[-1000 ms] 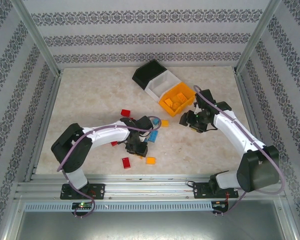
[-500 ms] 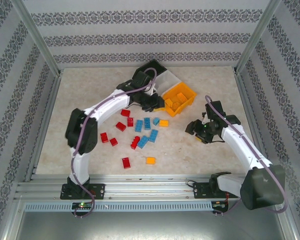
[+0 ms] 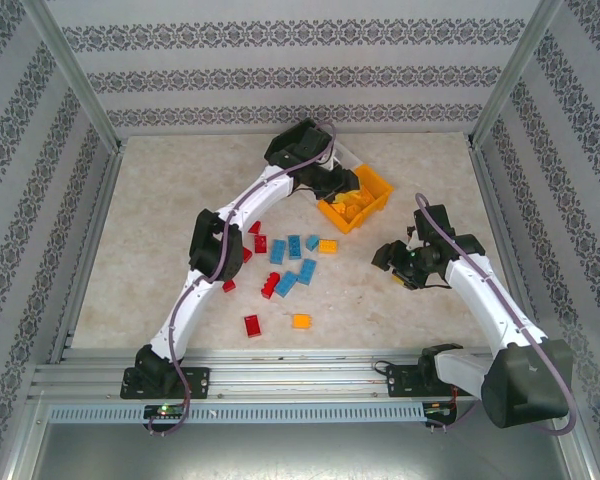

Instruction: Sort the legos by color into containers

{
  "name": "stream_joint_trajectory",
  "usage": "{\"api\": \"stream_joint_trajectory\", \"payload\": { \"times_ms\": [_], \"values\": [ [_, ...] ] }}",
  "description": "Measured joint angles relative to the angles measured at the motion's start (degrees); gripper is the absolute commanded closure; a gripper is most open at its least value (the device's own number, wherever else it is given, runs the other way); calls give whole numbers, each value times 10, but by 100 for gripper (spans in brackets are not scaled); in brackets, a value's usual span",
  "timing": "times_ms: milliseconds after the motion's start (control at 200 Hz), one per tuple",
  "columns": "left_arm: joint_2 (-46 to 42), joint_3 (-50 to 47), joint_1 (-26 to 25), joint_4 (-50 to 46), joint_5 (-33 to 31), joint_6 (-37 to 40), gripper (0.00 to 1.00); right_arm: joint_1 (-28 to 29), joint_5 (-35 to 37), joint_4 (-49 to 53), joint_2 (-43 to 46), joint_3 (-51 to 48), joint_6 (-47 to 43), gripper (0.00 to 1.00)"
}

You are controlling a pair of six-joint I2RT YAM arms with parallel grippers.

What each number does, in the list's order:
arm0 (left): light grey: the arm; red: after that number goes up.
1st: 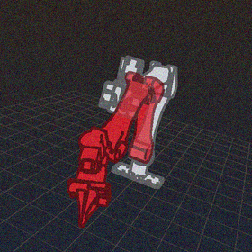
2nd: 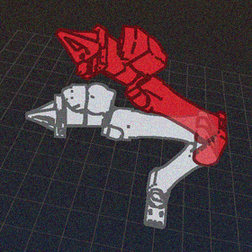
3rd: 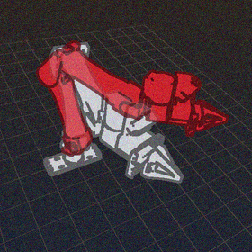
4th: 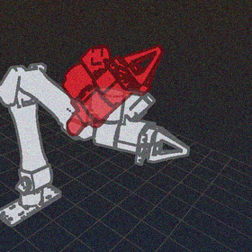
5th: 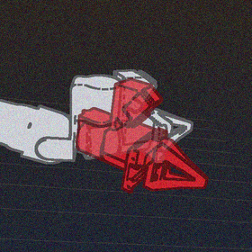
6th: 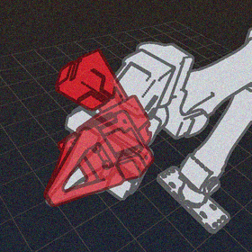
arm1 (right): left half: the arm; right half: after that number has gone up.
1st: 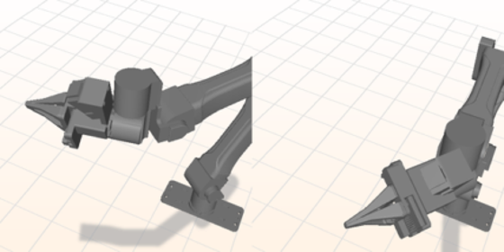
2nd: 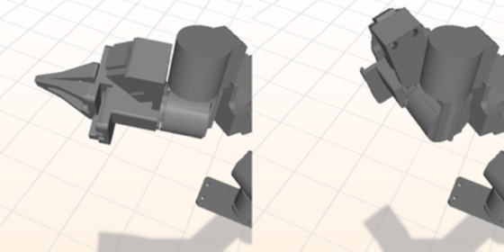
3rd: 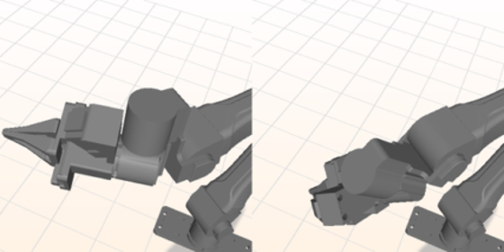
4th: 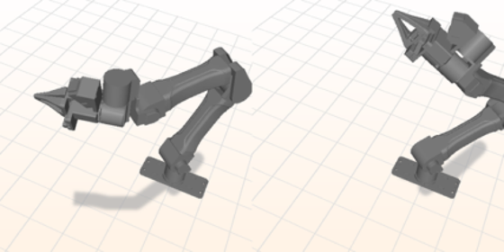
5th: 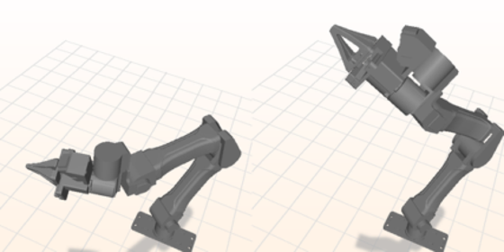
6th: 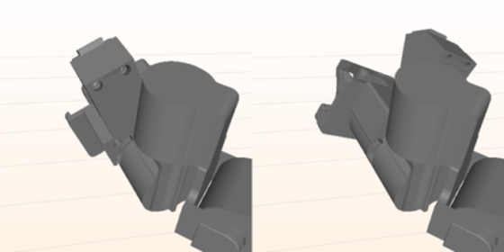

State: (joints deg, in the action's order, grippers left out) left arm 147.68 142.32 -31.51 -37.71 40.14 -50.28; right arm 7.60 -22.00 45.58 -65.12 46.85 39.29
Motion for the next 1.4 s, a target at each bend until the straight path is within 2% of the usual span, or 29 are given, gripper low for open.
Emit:
{"api": "stream_joint_trajectory", "payload": {
  "times_ms": [125, 315, 405, 485, 555, 664, 829, 979, 1084, 1194, 1404],
  "values": [
    [2, 1, 0, -1, 2, -6, 44, 0, 0, 1, 0, 0, 0, 41],
    [1, 10, 0, -9, 2, -4, 42, 1, 0, 11, 0, 2, -2, 42],
    [-6, 9, 0, -39, -3, 19, 39, 22, 7, 22, -2, 11, -3, 42],
    [-36, -10, 0, -78, -19, 58, 37, 65, 15, 26, -12, 23, -4, 41],
    [-100, -80, 0, -102, -41, 95, 35, 108, 22, 24, -25, 28, -4, 39],
    [-264, -267, 2, -104, -75, 139, 33, 159, 37, 18, -50, 28, -1, 31],
    [-516, -558, 31, -69, -96, 149, 33, 180, 65, 4, -104, 52, 23, 29],
    [-652, -756, 82, -47, -115, 143, 31, 208, 88, -10, -209, 143, 28, 29],
    [-704, -833, 98, -48, -123, 139, 29, 219, 98, -20, -289, 213, 13, 29],
    [-756, -872, 109, -49, -124, 137, 29, 222, 109, -19, -360, 270, -13, 29],
    [-820, -901, 137, -49, -121, 131, 28, 222, 131, 0, -425, 319, -53, 31]
  ]
}}
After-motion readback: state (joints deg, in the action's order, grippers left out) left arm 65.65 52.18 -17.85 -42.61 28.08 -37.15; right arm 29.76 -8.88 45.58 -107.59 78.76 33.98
